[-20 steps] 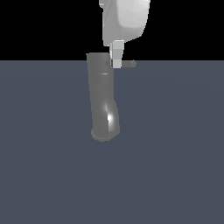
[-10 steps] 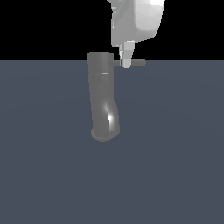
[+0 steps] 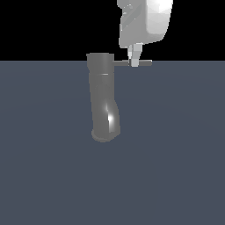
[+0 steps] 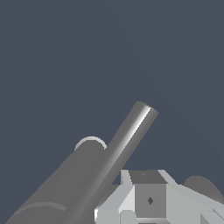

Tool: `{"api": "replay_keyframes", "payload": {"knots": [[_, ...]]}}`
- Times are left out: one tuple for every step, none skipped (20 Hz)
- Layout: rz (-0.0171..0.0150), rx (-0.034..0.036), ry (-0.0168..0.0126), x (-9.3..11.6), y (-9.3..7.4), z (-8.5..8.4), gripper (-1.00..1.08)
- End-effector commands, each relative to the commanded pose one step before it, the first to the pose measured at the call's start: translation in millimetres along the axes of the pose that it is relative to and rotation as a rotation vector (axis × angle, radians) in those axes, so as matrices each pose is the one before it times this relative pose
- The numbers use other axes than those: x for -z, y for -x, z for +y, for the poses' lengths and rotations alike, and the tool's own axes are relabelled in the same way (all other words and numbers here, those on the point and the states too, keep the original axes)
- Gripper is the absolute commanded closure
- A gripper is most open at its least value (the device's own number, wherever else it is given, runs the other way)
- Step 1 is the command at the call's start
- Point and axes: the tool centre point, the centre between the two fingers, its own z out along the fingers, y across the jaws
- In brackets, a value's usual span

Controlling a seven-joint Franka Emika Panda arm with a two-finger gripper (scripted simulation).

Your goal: Turn on the faucet by rotating a designated handle.

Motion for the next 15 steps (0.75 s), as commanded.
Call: {"api": "replay_keyframes", "payload": {"knots": [[0.00001, -0.01297, -0.00233, -0.69, -13.28, -6.49, 1.08], [-0.00004, -0.00084, 0.00003, -0.02, -2.85, -2.55, 1.08], [-0.00004, -0.00097, 0.00004, -0.02, -2.91, -2.53, 1.08], [-0.00005, -0.00097, 0.00004, -0.02, -2.90, -2.52, 1.08], [-0.00004, -0.00084, 0.00003, -0.02, -2.83, -2.54, 1.08], [-0.00005, -0.00097, 0.00004, -0.02, -2.88, -2.51, 1.08], [-0.00004, -0.00084, 0.00003, -0.01, -2.81, -2.52, 1.08], [-0.00005, -0.00097, 0.00004, -0.01, -2.87, -2.50, 1.08], [-0.00005, -0.00084, 0.00003, -0.01, -2.79, -2.51, 1.08], [-0.00005, -0.00084, 0.00003, -0.01, -2.79, -2.50, 1.08], [-0.00006, -0.00097, 0.00003, -0.01, -2.84, -2.48, 1.08], [-0.00006, -0.00084, 0.00003, 0.00, -2.76, -2.49, 1.08], [-0.00006, -0.00084, 0.00002, 0.01, -2.75, -2.48, 1.08], [-0.00007, -0.00084, 0.00002, 0.01, -2.74, -2.47, 1.08], [0.00000, 0.00000, 0.00000, 0.00, 0.00, 0.00, 1.08]]}}
